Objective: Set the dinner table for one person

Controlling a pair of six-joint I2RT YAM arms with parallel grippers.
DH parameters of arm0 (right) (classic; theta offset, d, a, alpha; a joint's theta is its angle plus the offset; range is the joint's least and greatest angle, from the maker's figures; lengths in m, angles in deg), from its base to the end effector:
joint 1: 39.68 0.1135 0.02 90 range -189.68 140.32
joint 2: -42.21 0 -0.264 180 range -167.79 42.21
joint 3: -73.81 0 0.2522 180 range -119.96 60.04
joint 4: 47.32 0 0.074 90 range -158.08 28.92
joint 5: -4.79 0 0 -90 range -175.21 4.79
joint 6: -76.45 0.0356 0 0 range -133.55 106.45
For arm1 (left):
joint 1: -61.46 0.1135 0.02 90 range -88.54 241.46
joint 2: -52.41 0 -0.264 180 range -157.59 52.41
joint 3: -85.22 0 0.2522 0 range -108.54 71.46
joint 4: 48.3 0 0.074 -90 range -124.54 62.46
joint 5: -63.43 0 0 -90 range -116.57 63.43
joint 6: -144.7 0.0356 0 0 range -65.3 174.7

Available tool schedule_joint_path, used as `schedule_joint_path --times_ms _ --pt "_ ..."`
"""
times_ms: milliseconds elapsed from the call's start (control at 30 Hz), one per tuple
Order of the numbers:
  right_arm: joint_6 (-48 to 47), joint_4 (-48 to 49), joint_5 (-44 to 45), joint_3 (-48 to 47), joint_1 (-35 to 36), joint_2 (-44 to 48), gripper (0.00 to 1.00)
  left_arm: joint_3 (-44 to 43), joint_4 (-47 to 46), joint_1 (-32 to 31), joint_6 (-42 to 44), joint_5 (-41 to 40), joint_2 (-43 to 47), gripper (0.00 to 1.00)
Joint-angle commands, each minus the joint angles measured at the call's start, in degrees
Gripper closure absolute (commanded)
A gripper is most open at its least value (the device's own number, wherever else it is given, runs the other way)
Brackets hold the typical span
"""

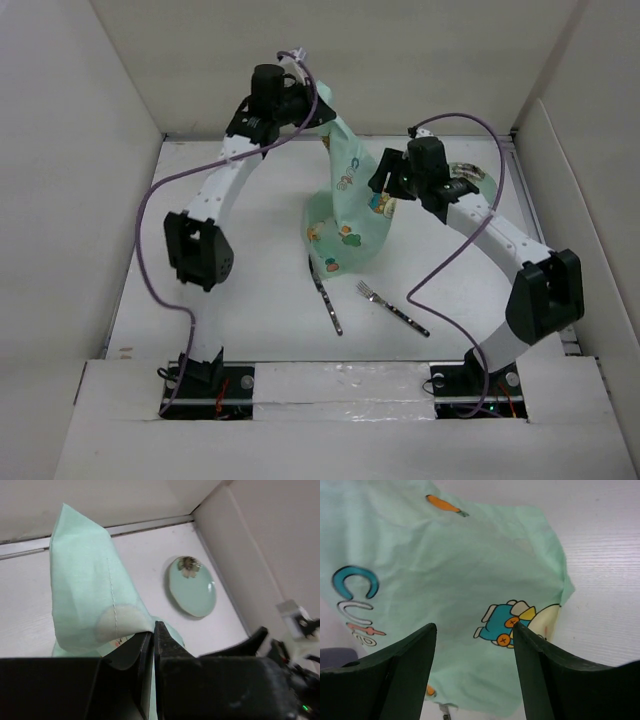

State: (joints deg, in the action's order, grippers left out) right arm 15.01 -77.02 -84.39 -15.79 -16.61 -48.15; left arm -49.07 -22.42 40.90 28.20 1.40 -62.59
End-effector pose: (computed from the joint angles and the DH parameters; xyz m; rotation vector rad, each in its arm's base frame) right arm 0.3391 0.1439 0.3186 0.1116 2.1436 0.5209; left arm 0.4383 -0.1822 0.4240 0.2950 1.7546 -1.0146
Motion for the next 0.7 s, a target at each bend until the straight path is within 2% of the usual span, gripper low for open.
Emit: schedule_joint_path --times_ms 0,33,67,100,200,233,267,300,333,367,400,433,467,500,567,633,667 --pt "0.7 -0.3 -0.4 0.5 -1.2 -3.2 0.32 -12.9 6.2 -3.3 3.9 -2.1 -10.7 1.00" --pt "1.1 -1.4 -2.1 0.2 -2.1 -4.8 0.32 -13.6 3.4 -3.9 3.5 -1.4 -12.0 0.93" --pt "1.9 -2.0 -2.4 0.4 -2.1 -5.3 0.32 -11.6 1.3 -4.6 1.2 -0.6 -12.4 0.79" --pt "2.3 -1.8 -2.9 1.5 -2.6 -5.3 0.32 -11.0 0.0 -5.4 0.9 -0.2 -13.5 0.55" --pt "3.3 -0.5 -3.0 4.2 -2.6 -3.4 0.32 -12.5 3.9 -9.4 5.7 -4.8 -14.8 0.32" --pt "3.4 -0.4 -2.8 5.7 -2.6 -3.2 0.32 -12.5 7.7 -10.1 7.3 -7.1 -14.4 0.30" --pt "3.7 -0.8 -2.6 6.2 -2.6 -2.9 0.37 -11.1 9.6 -10.1 8.7 -9.5 -13.8 0.29" --pt "3.8 -0.8 -2.3 6.7 -2.6 -2.7 0.43 -9.0 10.8 -10.1 9.8 -14.6 -11.0 0.29" --pt "4.2 -0.8 -2.4 7.8 -2.6 -2.4 0.55 -2.1 11.5 -9.3 9.3 -19.2 -6.0 0.29" --pt "4.3 -0.7 -2.4 8.3 -2.6 -2.4 0.66 2.4 10.7 -8.6 9.3 -19.3 -5.9 0.30" --pt "4.4 -0.5 -2.7 8.8 -3.2 -1.8 0.80 8.1 8.8 -7.9 8.7 -22.6 1.0 0.32" --pt "4.5 -0.3 -2.8 9.3 -3.2 -1.7 0.89 13.4 4.7 -7.4 8.3 -24.4 4.8 0.34" --pt "4.5 -0.2 -2.9 10.0 -3.2 -1.4 0.99 23.2 2.7 -6.9 8.2 -25.8 8.1 0.38" --pt "4.4 -0.3 -3.0 10.3 -3.2 -1.0 1.00 27.4 1.5 -6.9 8.2 -29.3 14.6 0.62" --pt "4.2 -0.2 -3.2 11.1 -4.3 -0.4 1.00 35.2 2.6 -7.4 8.6 -30.7 20.8 0.88" --pt "4.4 -0.1 -3.6 11.5 -4.3 -0.1 1.00 38.4 5.3 -10.0 8.5 -31.6 23.2 0.91" --pt "4.6 0.3 -3.9 11.7 -4.9 0.1 0.94 41.3 6.5 -11.4 8.3 -31.9 24.0 0.91"
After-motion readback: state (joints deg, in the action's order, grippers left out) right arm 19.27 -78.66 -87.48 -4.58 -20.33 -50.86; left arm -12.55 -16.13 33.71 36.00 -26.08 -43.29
